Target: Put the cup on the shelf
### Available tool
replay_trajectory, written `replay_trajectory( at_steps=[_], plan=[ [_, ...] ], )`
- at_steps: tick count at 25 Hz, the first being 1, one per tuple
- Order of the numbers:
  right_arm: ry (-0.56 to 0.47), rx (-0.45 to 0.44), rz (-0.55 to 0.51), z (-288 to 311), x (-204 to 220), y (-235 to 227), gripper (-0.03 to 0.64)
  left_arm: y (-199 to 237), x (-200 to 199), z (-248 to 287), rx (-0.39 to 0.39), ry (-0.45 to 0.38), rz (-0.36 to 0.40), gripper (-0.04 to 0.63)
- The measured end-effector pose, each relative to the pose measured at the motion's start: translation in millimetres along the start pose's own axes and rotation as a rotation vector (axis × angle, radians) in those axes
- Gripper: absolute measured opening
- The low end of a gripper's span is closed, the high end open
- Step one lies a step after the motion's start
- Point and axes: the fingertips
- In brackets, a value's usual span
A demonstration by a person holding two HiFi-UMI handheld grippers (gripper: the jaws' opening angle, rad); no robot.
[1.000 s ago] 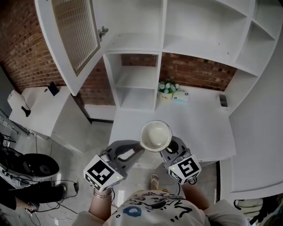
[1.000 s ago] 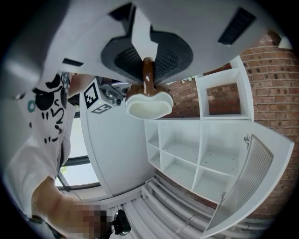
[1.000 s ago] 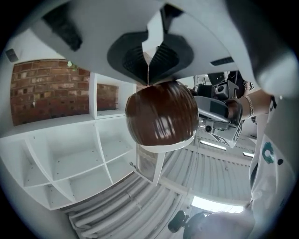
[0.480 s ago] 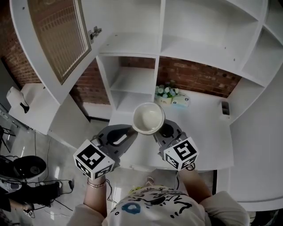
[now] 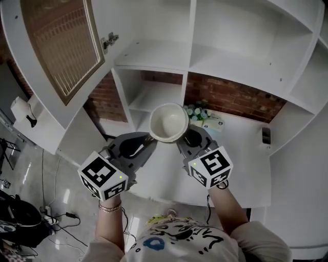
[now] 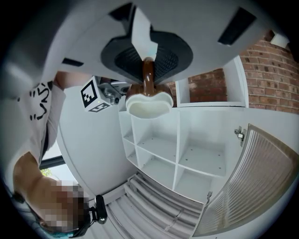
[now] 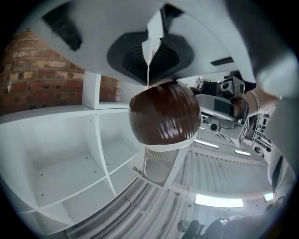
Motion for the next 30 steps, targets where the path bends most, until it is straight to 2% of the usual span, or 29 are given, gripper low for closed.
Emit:
replay_trajectory(
  at_steps=[7,17,24,30],
  plan=[
    [-0.019,0.017,-0.002,31.8,-21.9,-29.8,0.028,35.5,-22.9,15.5,-0.042,-0.029,0.029,0.057],
    [-0.017,0.088,-0.005,72.7,-45.0,-63.7,0.028,84.7,-48.9,32.2,-0.034,-0.057,0.068,0.057],
    [-0.073,0.144,0.022,90.3,-71.6,-83.1,0.028,109.8,-74.8,38.3,-0.025,-0.120,0.111,0.057],
    [-0.092,0.193,0.003,99.4,-87.9,-95.4,0.028,136.5,-92.7,47.4,-0.063,-0.133,0.139,0.057]
  ],
)
Point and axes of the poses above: the fingertips, and each gripper's own axes: z forward along the fingers, y to its left, x out of its underside, and after that the axes turned 2 degrees about x, right-handed
